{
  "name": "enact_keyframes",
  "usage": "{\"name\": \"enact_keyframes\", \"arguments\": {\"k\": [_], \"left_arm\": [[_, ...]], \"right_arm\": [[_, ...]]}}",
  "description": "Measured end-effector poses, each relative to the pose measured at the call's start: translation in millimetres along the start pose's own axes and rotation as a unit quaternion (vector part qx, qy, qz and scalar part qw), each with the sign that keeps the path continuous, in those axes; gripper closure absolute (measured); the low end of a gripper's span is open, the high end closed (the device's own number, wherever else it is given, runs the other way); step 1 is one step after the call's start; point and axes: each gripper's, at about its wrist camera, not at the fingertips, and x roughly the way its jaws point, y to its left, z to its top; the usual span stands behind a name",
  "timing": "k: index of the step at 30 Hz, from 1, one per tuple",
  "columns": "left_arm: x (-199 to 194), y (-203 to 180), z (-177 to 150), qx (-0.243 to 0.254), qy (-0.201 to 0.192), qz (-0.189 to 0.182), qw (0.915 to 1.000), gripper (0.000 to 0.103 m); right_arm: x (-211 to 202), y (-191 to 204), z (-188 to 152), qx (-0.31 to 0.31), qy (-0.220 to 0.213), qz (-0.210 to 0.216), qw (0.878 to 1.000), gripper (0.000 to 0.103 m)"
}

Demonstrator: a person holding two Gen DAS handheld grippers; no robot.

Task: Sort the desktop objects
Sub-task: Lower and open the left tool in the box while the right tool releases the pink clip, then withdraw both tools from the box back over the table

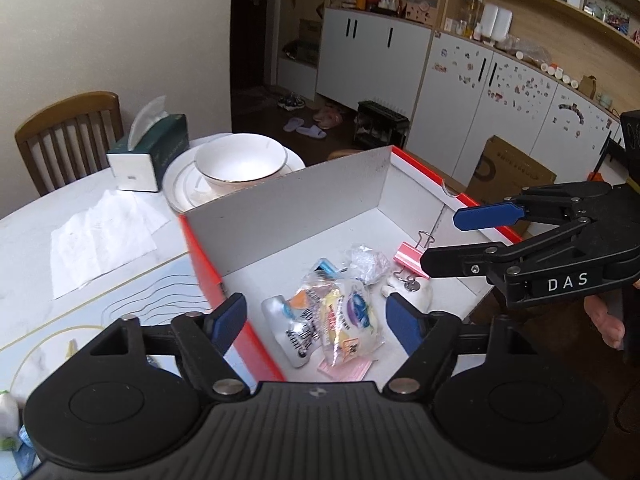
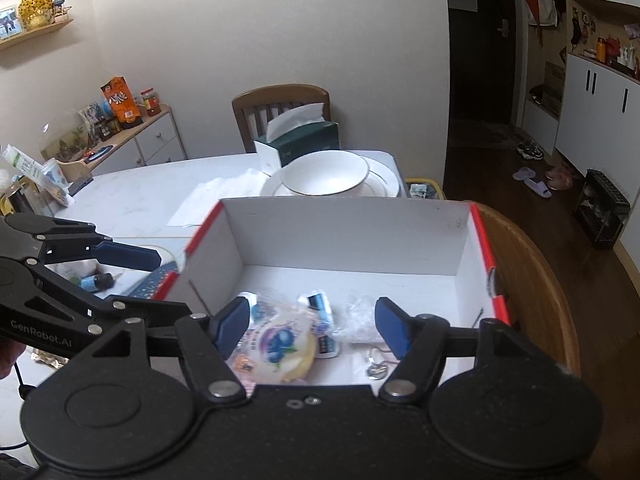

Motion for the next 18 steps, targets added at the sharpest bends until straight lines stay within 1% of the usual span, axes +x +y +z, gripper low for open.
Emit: {"name": "enact_keyframes", "arguments": {"k": [2,5,8,10,12,18], "left_arm": [[-7,5,-4,-0.004,-0.007,0.002,1.0000,0.020],[-18,12,-12,-0.009,-0.017,0.014,0.9997,0.018],[-31,22,-21,-0.018,-0.026,0.015,0.9994,0.016],[-39,30,-27,-0.023,-0.031,0.018,0.9991,0.011],[-47,38,-34,-0.030,-0.035,0.019,0.9987,0.002],[-73,65,-60,-0.049,-0.045,0.029,0.9974,0.002]], "right_arm": [[-2,7,-1,0.002,-0.008,-0.003,1.000,0.033],[-3,18,-2,0.006,-0.013,-0.002,1.000,0.032],[-4,32,-3,0.001,-0.015,-0.002,1.000,0.031],[-3,41,-3,0.002,-0.017,-0.002,1.000,0.031],[-1,51,-2,0.003,-0.016,-0.001,1.000,0.030],[6,84,-4,0.004,-0.012,0.007,1.000,0.029]]}}
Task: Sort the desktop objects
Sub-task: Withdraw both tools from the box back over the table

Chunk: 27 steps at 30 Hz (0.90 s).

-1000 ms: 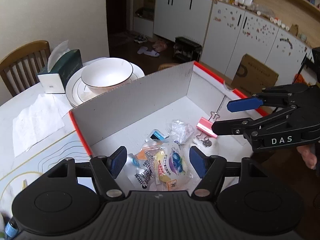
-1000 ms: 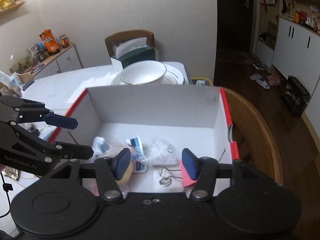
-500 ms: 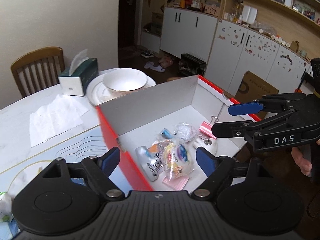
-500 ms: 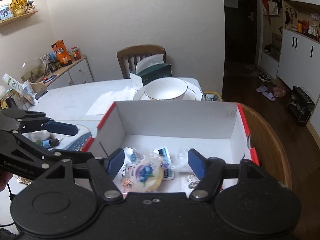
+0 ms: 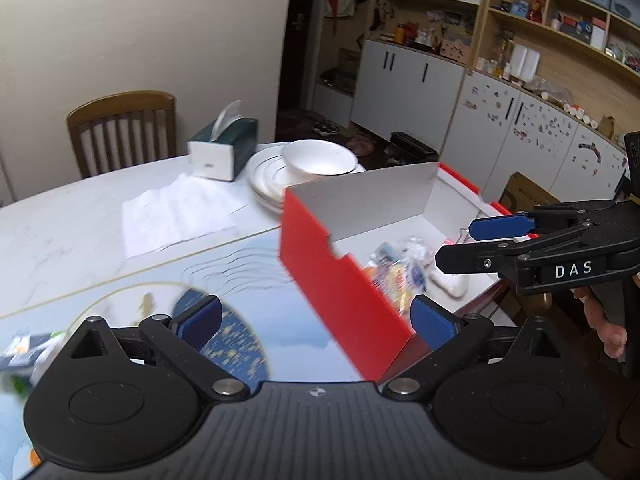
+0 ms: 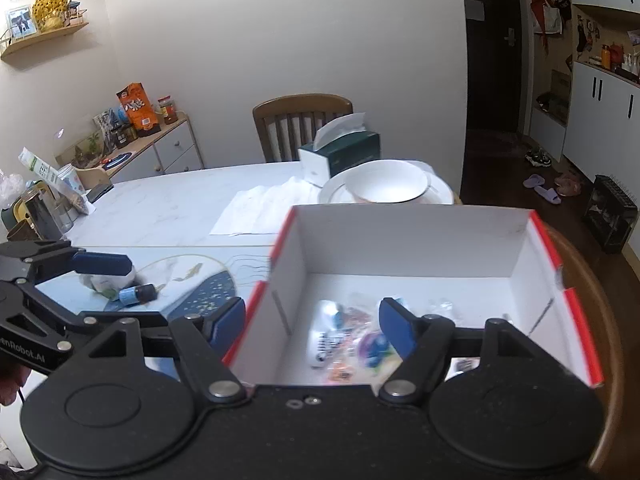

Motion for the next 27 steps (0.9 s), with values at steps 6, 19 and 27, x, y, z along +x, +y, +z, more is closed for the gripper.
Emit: {"name": "enact_keyframes", "arguments": {"k": [6,19,27], "left_arm": [[-20,32,-20,-0.008,0.000,0.012,0.9999,0.002],[-58,102,-60,-0.025,-0.002,0.050,0.9984,0.002],[-74,145,-86,-0.032,0.010,0.077,0.9965,0.002]], "right_arm": [[9,39,-5,-0.010,0.007,0.007,1.000,0.028],[24,122,-19,-0.032,0.008,0.017,0.999,0.028],[36,175,-34,-0.045,0.012,0.025,0.999,0.028]]}}
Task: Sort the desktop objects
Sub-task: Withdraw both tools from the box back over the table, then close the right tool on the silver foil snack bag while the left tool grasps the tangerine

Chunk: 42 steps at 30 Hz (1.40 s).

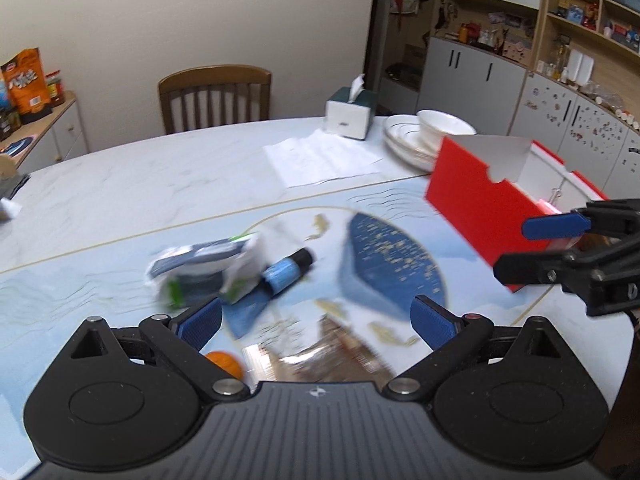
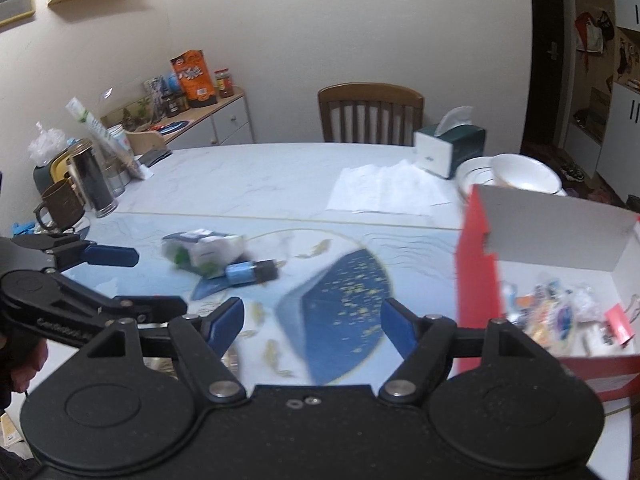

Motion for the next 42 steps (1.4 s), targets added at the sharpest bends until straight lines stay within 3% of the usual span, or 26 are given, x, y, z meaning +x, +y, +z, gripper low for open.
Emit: {"name": "enact_keyframes", "arguments": {"k": [10,24,42], "left_arm": [[5,46,-23,-0.002,0.025,0.017,0.9995,0.002],[17,84,-31,0.000,0.041,0.031,0.9987,0.002],[28,102,-32,-0.013,0.054,0.025,0.9981,0.002]], "right_arm": [[30,53,-17,-0.026,0.037,0.013,0.999,0.028],[74,89,-20,-0.053,0.064,0.012,0.996,0.028],[128,93,-24,-0.043,0.123,0.026,0.991,0.025]]}}
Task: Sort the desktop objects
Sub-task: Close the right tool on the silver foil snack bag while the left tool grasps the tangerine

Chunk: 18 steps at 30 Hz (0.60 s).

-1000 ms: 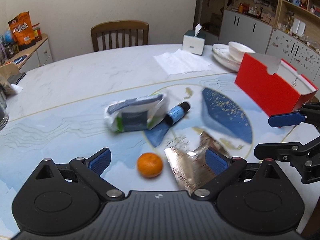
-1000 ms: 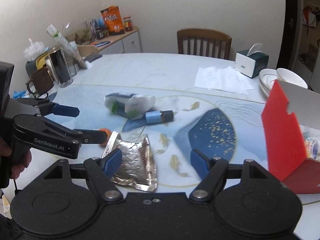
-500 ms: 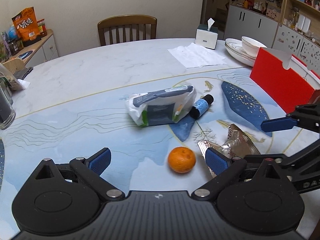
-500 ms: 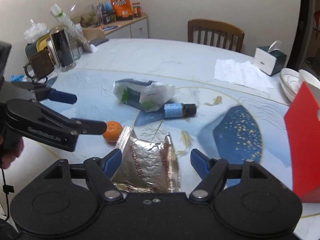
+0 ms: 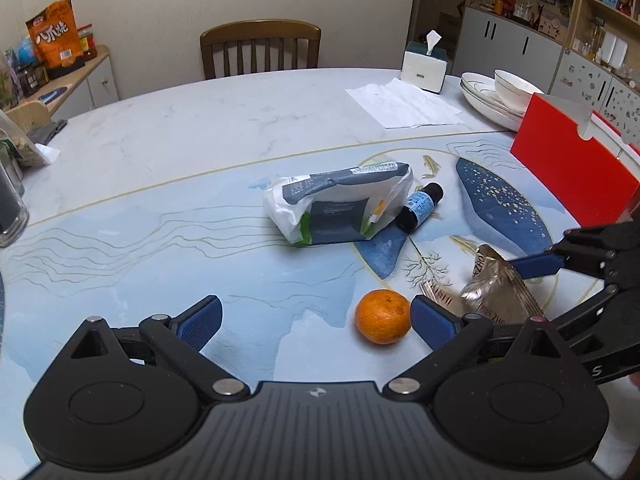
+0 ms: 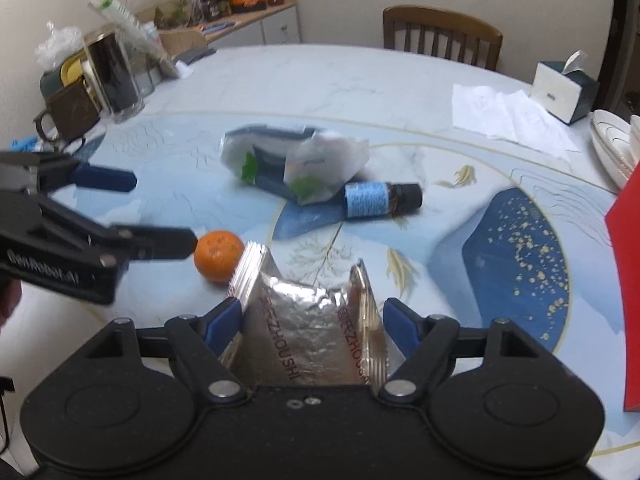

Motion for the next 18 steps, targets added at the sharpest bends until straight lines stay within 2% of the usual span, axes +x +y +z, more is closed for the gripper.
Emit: {"name": "enact_keyframes", "arguments": {"k": [6,9,16,18], "left_arm": [[11,-9,-2,0.013,0.011,-0.013,0.9998,0.002],[18,-12,-3,0.016,0.019,-0.016,0.9996,0.002],[27,-21,-3,0.032,0.023,-0.025,0.9989,0.003],[29,-26,-3,0.039,0.024,-0.026,0.9986,0.011]], "right_arm": [[0,-12,-2,0.015,0.005,0.020,1.000,0.029],[-2,-18,-2,0.022,0.004,0.033,0.999,0.047],[-9,-41,-5,0.038,0.000,0.011,0.999,0.050],[-11,-48,-6,0.045,0.000,0.005,0.999,0.051]]}}
